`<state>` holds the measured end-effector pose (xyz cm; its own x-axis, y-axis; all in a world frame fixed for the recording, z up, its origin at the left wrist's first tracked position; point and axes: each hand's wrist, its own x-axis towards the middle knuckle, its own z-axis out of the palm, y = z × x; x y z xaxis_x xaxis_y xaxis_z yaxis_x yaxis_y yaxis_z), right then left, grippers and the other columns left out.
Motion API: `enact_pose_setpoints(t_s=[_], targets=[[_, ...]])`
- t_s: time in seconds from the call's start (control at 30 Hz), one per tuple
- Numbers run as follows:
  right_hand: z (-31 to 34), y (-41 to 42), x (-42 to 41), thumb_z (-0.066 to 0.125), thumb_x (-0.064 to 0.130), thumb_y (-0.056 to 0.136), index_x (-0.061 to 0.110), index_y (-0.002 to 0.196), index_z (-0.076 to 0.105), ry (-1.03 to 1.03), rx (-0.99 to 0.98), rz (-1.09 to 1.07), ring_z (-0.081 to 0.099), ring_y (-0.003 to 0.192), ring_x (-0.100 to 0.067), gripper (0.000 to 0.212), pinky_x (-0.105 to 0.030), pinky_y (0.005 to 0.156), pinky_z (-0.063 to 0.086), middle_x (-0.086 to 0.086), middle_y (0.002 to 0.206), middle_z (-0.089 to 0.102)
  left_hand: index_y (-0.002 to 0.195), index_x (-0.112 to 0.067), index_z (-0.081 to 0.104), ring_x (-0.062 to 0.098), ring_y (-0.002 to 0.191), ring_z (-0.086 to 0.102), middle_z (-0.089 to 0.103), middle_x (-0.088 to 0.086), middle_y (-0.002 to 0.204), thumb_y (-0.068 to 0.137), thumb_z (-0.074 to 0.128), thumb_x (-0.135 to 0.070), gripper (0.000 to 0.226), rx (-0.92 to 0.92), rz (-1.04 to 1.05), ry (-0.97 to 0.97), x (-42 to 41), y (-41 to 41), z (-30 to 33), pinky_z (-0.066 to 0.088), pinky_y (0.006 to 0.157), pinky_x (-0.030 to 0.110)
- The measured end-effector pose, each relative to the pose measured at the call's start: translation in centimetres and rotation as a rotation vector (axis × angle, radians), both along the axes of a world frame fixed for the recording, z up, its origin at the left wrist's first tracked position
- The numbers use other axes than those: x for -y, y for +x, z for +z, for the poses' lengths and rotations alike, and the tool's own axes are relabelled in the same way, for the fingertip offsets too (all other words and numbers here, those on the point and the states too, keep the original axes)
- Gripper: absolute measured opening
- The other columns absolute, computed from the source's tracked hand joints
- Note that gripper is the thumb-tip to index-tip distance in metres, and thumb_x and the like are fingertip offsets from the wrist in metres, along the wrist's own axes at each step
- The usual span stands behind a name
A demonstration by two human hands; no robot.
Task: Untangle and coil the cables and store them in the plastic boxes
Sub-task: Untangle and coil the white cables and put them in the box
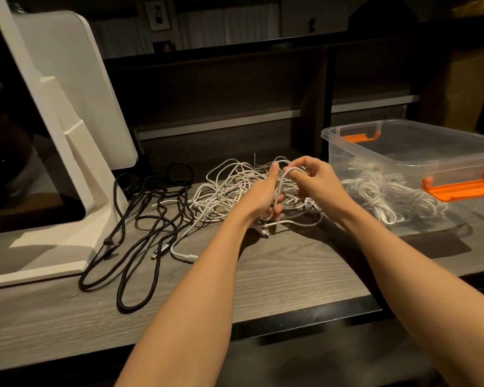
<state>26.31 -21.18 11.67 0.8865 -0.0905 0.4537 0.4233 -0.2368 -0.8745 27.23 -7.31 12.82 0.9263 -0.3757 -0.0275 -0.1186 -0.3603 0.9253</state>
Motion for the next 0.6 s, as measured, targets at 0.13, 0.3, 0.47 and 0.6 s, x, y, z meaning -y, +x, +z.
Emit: enact_pose_setpoints(t_s=[0.13,0.3,0.47,0.6], targets=[[-0.3,0.5,0.0,0.063,0.016,0.090,0.009,0.097,0.062,-0.010,-0.017,-0.066,0.045,0.051,0.001,0.010,-0.013,0.047,0.038,0.004,0.065,0.053,0.082,-0.027,0.049,0.008,0.046,0.032,0.038,-0.003,0.055,0.095,0.019,-0.067,0.052,-0.061,-0.138,-0.109,-0.3,0.2,0.0,0.032,0.052,0.023],[-0.6,0.8,0.1,0.060,0.018,0.091,0.011,0.094,0.063,-0.007,-0.036,-0.041,0.048,0.061,-0.006,0.008,-0.017,0.055,0.040,0.000,0.072,0.057,0.085,-0.012,0.056,0.006,0.051,0.044,0.044,-0.006,0.059,0.098,0.049,-0.047,0.038,0.063,-0.132,-0.133,-0.1,0.6,-0.4,0.037,0.056,0.021],[-0.9,0.9,1.0,0.060,0.010,0.092,0.011,0.091,0.064,0.001,-0.092,0.098,0.062,0.073,-0.006,0.004,-0.015,0.071,0.051,-0.003,0.080,0.066,0.057,-0.019,0.048,0.005,0.049,0.047,0.042,-0.003,0.054,0.097,0.044,-0.052,0.052,0.059,-0.035,-0.260,-0.6,1.2,-0.4,0.039,0.083,0.029],[-1.2,0.9,0.9,0.057,0.014,0.093,0.006,0.097,0.068,-0.202,-0.161,0.134,0.064,0.084,-0.002,0.014,-0.010,0.076,0.047,-0.001,0.091,0.070,0.062,-0.016,0.051,0.009,0.044,0.039,0.038,-0.006,0.045,0.099,0.042,-0.050,0.050,-0.063,0.002,-0.470,-0.7,1.3,-0.4,0.041,0.061,0.024]])
